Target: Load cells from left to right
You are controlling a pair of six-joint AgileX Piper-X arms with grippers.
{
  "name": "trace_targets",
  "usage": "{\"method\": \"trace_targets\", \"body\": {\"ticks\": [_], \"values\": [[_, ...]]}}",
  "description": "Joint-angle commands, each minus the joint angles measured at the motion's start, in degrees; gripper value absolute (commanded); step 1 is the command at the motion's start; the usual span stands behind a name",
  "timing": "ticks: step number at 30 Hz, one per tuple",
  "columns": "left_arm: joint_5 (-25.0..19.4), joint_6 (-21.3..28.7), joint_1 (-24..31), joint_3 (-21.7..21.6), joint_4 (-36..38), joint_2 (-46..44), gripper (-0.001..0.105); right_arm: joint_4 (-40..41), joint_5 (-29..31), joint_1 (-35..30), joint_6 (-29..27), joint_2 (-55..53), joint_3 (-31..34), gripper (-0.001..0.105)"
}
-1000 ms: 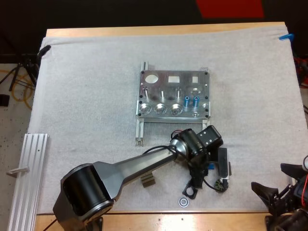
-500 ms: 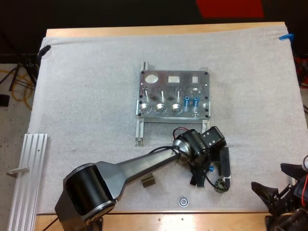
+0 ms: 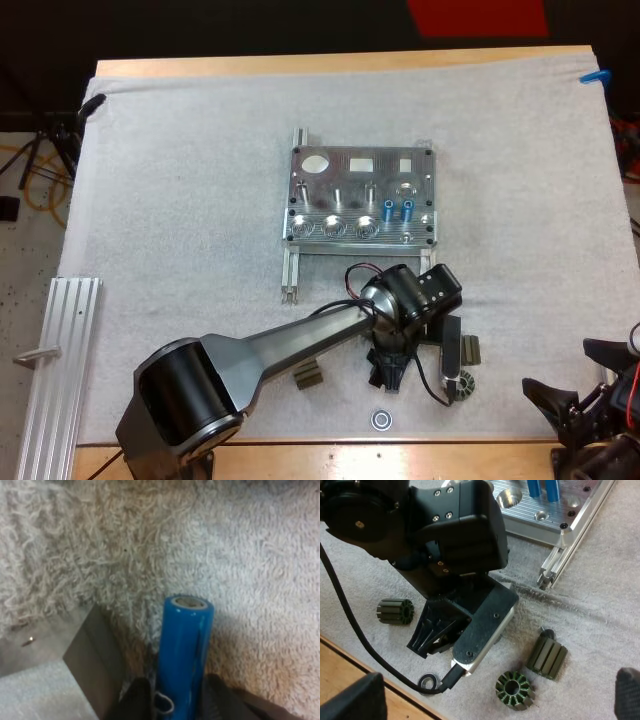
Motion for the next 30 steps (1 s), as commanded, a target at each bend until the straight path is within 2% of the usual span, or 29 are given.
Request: {"method": "trace_targets", "body": {"ticks": [1, 7, 9, 11, 13, 17, 23, 25, 27, 29, 30], "values": [[-1.83, 0.01, 0.20, 1.15, 4.81, 2.00, 0.025, -0.31, -0.10, 0.07, -0.72, -0.29, -0.10, 0.089], [-0.44, -0.39, 0.20, -1.43, 4.85, 1.46, 0.025, -0.31, 1.76, 0.07, -1.08, -0.29, -0.10, 0.089], [0.45, -0.39, 0.20, -2.49, 4.57, 0.79, 0.020, -0.31, 2.44, 0.07, -1.13, -0.29, -0.10, 0.089], [0.68, -0.39, 0.20, -4.37, 4.55, -0.42, 0.005, -0.31, 2.44, 0.07, -1.13, -0.29, -0.10, 0.089], [0.68, -0.39, 0.20, -5.74, 4.55, -1.39, 0.000, -0.31, 2.44, 0.07, -1.13, -0.29, -0.10, 0.089], [0.68, -0.23, 0.20, -8.11, 4.65, -2.98, 0.000, -0.31, 2.64, 0.07, -2.04, -0.29, 0.22, 0.089], [0.68, 2.01, 0.39, -7.61, 8.81, -3.44, 0.000, -0.31, 2.64, 0.07, -2.03, -0.29, 1.80, 0.089], [0.68, 2.03, 0.64, -7.18, 8.82, -3.44, 0.004, -0.31, 2.77, 0.07, -2.03, -0.29, 1.79, 0.089], [0.68, 2.03, 0.90, -6.57, 8.82, -3.44, 0.012, -0.31, 3.51, 0.07, -2.03, -0.29, 1.79, 0.089], [0.68, 2.68, 1.22, -5.21, 8.41, -3.44, 0.030, -0.31, 3.81, 0.07, -2.03, -0.29, 1.79, 0.089], [0.68, 2.68, 1.40, -4.73, 8.24, -3.44, 0.034, -0.31, 3.81, 0.07, -2.03, -0.29, 1.79, 0.089]]}}
